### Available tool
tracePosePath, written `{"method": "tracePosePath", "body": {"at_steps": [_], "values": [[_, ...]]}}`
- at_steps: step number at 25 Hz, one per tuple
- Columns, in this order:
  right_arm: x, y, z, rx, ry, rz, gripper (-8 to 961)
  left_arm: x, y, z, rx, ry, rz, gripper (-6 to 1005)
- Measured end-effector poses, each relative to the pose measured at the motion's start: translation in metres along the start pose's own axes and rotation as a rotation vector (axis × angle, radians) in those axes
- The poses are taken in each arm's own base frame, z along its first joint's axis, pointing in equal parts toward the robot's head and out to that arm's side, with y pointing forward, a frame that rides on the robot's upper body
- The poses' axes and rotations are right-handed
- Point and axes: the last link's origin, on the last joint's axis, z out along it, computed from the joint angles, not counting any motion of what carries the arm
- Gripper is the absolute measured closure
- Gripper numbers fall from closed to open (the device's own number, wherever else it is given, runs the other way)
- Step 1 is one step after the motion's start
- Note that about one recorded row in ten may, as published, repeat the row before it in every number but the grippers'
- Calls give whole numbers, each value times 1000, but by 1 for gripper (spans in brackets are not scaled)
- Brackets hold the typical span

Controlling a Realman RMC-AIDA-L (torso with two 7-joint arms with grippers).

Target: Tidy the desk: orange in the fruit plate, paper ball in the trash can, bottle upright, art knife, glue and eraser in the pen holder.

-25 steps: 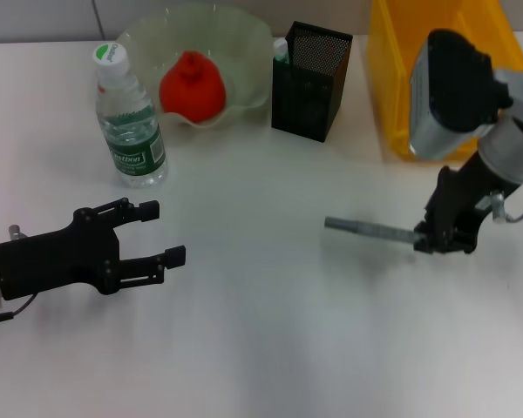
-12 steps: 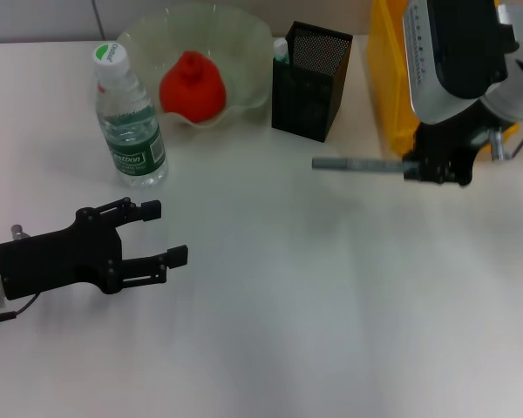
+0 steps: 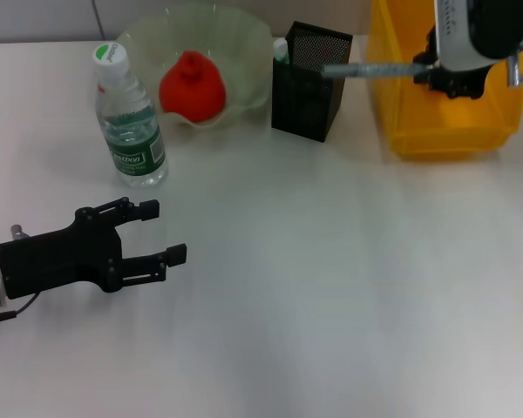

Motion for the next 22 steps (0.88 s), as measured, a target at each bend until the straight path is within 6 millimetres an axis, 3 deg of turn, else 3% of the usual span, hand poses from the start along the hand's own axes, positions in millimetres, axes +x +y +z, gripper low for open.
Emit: {"method": "tracePosePath", "body": {"at_steps": [10, 22], "values": [[8, -21, -20, 199, 34, -58, 813, 2, -2, 2, 8, 9, 0, 139], [6, -33, -13, 330, 121, -312, 814, 4, -9, 4, 60, 17, -2, 140]]}}
